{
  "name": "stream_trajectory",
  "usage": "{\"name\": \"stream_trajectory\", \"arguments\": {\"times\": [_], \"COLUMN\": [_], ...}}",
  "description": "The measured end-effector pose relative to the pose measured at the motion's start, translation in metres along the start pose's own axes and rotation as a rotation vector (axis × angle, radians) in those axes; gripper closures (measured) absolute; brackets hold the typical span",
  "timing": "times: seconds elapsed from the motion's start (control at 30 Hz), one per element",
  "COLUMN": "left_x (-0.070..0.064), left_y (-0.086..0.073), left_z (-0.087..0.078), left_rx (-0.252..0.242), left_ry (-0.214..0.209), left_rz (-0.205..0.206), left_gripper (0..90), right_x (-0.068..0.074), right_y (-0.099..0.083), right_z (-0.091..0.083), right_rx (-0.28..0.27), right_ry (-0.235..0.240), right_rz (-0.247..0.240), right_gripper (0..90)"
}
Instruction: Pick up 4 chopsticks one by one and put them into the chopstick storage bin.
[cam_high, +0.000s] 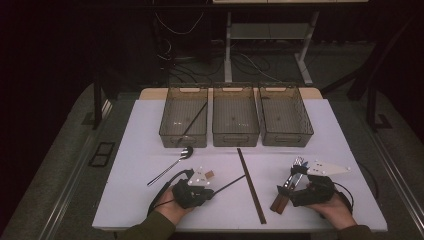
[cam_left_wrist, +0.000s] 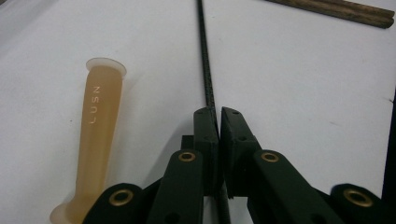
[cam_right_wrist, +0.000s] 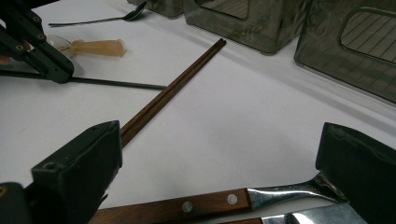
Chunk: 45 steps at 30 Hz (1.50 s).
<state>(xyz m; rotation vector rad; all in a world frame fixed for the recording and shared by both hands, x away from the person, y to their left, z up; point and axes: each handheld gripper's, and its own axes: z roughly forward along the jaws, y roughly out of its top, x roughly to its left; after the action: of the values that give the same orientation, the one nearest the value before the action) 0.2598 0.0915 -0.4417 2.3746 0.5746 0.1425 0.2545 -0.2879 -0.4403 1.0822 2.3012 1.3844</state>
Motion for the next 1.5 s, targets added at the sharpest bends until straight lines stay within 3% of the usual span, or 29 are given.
{"name": "stream_trajectory", "arguments": {"times": [0.17, 0.2, 0.33, 0.5, 0.63, 0.87, 1.13, 1.3, 1.5], "left_x": [0.000, 0.002, 0.002, 0.007, 0.011, 0.013, 0.019, 0.022, 0.025], "left_y": [0.000, 0.001, 0.000, 0.001, 0.000, 0.002, 0.004, 0.005, 0.009], "left_z": [0.000, 0.000, 0.000, -0.003, -0.008, -0.013, -0.023, -0.028, -0.031], "left_rx": [0.002, 0.005, -0.002, 0.002, -0.029, -0.052, -0.109, -0.118, -0.117], "left_ry": [-0.003, -0.004, -0.013, -0.025, -0.042, -0.061, -0.075, -0.073, -0.072], "left_rz": [-0.022, -0.012, -0.044, -0.025, -0.056, -0.056, -0.091, -0.107, -0.099], "left_gripper": [85.9, 86.0, 86.0, 85.9, 85.9, 85.9, 85.9, 85.9, 85.9], "right_x": [0.000, 0.000, 0.000, 0.000, 0.000, -0.001, -0.001, -0.001, -0.001], "right_y": [0.000, 0.000, 0.000, 0.000, 0.000, 0.000, 0.000, 0.000, 0.000], "right_z": [0.000, 0.000, 0.000, 0.000, 0.000, 0.000, 0.000, 0.000, 0.000], "right_rx": [-0.001, -0.002, -0.001, -0.003, -0.003, -0.003, -0.002, -0.004, -0.005], "right_ry": [0.000, 0.000, 0.000, 0.001, 0.001, 0.001, 0.001, 0.003, 0.003], "right_rz": [0.003, 0.003, 0.003, 0.003, 0.004, 0.001, 0.003, 0.001, 0.001], "right_gripper": [0.7, 0.7, 0.7, 0.7, 0.7, 0.7, 0.7, 0.7, 0.7]}}
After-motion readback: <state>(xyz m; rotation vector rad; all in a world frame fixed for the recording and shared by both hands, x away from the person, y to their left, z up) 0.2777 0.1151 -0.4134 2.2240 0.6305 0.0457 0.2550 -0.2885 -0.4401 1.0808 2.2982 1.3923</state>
